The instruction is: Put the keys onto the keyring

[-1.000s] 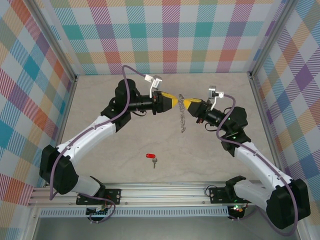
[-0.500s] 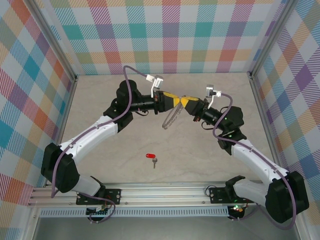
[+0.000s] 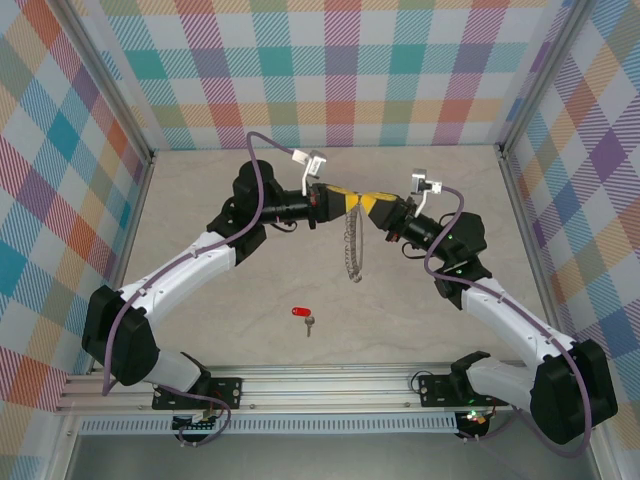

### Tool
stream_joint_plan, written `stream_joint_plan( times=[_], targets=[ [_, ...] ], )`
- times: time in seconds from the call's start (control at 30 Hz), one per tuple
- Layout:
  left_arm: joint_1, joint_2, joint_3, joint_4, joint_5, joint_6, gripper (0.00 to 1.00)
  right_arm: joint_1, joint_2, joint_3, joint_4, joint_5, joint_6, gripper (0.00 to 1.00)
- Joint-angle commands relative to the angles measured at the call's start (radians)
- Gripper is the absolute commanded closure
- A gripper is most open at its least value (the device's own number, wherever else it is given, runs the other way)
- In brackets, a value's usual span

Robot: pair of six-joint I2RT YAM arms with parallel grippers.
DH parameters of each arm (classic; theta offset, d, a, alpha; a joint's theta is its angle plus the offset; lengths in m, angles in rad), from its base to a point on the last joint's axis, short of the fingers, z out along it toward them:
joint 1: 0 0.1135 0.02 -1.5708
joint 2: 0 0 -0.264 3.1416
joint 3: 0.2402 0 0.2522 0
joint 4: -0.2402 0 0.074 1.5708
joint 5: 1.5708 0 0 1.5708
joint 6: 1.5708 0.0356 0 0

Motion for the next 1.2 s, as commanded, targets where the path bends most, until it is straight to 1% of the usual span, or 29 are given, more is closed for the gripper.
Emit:
stream_joint_plan(
  times=[0.0, 0.07, 0.1, 0.2, 0.27, 0.37, 0.47, 0.6, 0.77, 0.97, 1.17],
  targets=[
    [-0.013, -0.016, 0.042, -0.109, 0.018, 0.121, 1.00, 0.006, -0.029, 0.035, -0.072, 0.003, -0.041, 0.66],
    [-0.013, -0.015, 0.086, -0.230, 0.017, 0.220, 1.00, 0.002, -0.065, 0.058, -0.179, 0.004, -0.086, 0.50],
    [-0.013, -0.014, 0.107, -0.300, 0.018, 0.278, 1.00, 0.001, -0.085, 0.071, -0.260, 0.000, -0.112, 0.49],
    [-0.013, -0.003, 0.174, -0.479, 0.014, 0.428, 1.00, -0.009, -0.127, 0.116, -0.424, -0.033, -0.181, 0.48],
    [-0.013, 0.004, 0.212, -0.570, 0.015, 0.500, 1.00, -0.015, -0.146, 0.143, -0.519, -0.059, -0.224, 0.48],
    [-0.013, 0.015, 0.259, -0.690, 0.018, 0.587, 1.00, -0.025, -0.157, 0.184, -0.640, -0.110, -0.286, 0.49],
    [-0.013, 0.029, 0.303, -0.771, 0.038, 0.647, 1.00, -0.033, -0.150, 0.215, -0.713, -0.166, -0.330, 0.51],
    [-0.013, 0.052, 0.353, -0.847, 0.071, 0.694, 1.00, -0.041, -0.125, 0.237, -0.739, -0.239, -0.360, 0.57],
    [-0.012, 0.068, 0.380, -0.888, 0.102, 0.718, 1.00, -0.044, -0.080, 0.249, -0.729, -0.313, -0.365, 0.59],
    [-0.013, 0.083, 0.399, -0.909, 0.130, 0.729, 1.00, -0.044, -0.035, 0.250, -0.702, -0.351, -0.361, 0.62],
    [-0.013, 0.101, 0.418, -0.921, 0.143, 0.737, 1.00, -0.044, -0.007, 0.245, -0.674, -0.372, -0.355, 0.69]
  ],
)
